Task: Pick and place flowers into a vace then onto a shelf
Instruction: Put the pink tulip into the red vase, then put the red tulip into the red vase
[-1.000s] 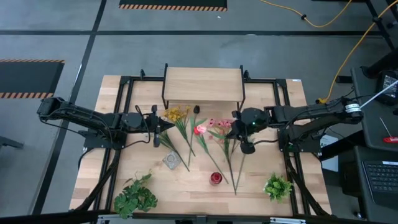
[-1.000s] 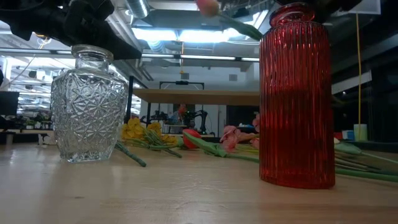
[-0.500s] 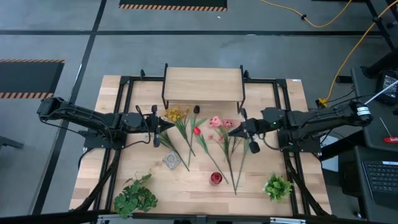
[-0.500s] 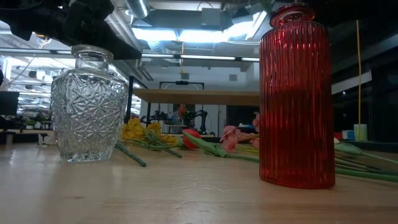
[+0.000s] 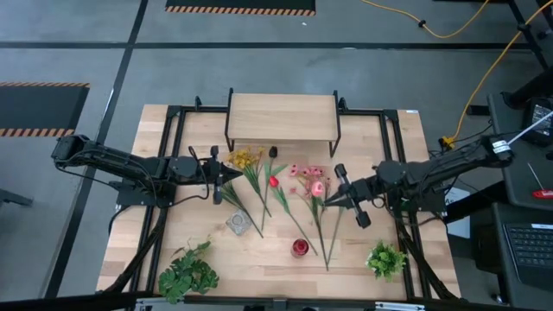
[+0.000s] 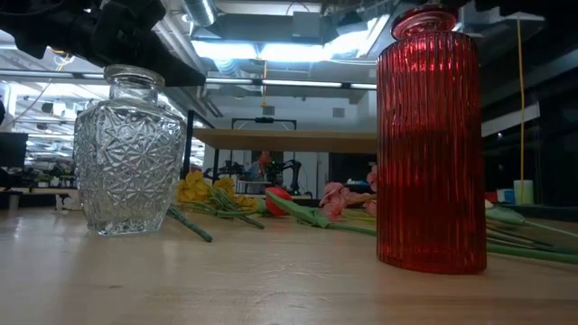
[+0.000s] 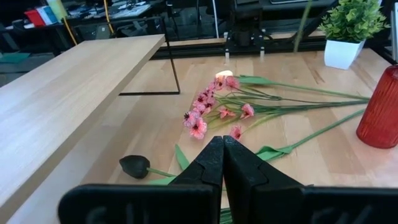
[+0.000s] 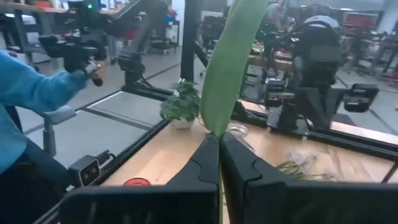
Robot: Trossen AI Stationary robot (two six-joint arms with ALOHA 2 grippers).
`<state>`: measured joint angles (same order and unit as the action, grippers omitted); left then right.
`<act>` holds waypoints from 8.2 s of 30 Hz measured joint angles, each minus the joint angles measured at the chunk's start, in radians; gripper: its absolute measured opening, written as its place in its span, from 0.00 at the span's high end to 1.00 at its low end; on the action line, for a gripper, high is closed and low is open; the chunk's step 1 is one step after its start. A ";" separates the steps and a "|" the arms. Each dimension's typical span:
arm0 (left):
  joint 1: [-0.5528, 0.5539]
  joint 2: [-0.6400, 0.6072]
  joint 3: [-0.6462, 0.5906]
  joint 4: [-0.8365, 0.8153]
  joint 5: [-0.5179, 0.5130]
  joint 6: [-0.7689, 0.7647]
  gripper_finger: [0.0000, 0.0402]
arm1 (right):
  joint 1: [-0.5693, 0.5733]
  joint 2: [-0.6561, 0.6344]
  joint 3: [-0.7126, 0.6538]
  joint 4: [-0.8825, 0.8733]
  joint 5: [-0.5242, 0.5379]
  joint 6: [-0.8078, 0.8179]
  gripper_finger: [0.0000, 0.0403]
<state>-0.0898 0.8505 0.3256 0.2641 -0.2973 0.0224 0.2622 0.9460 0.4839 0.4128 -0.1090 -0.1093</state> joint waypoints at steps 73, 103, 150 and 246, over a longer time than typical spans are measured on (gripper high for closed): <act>0.000 0.000 0.001 0.000 0.003 -0.001 0.99 | 0.390 0.553 0.390 0.243 0.530 0.003 1.00; 0.000 0.000 0.001 -0.014 0.003 -0.001 0.99 | 0.424 0.663 0.365 0.322 0.609 0.035 1.00; 0.000 0.000 0.001 -0.038 0.003 -0.001 0.99 | 0.454 0.730 0.360 0.195 0.789 0.109 0.94; 0.000 0.000 0.001 -0.077 0.056 0.000 0.99 | 0.125 0.462 0.562 -0.895 0.414 0.271 0.78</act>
<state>-0.0902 0.8506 0.3264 0.1873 -0.2417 0.0219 0.3875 1.4085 1.0459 -0.4819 0.3051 0.1621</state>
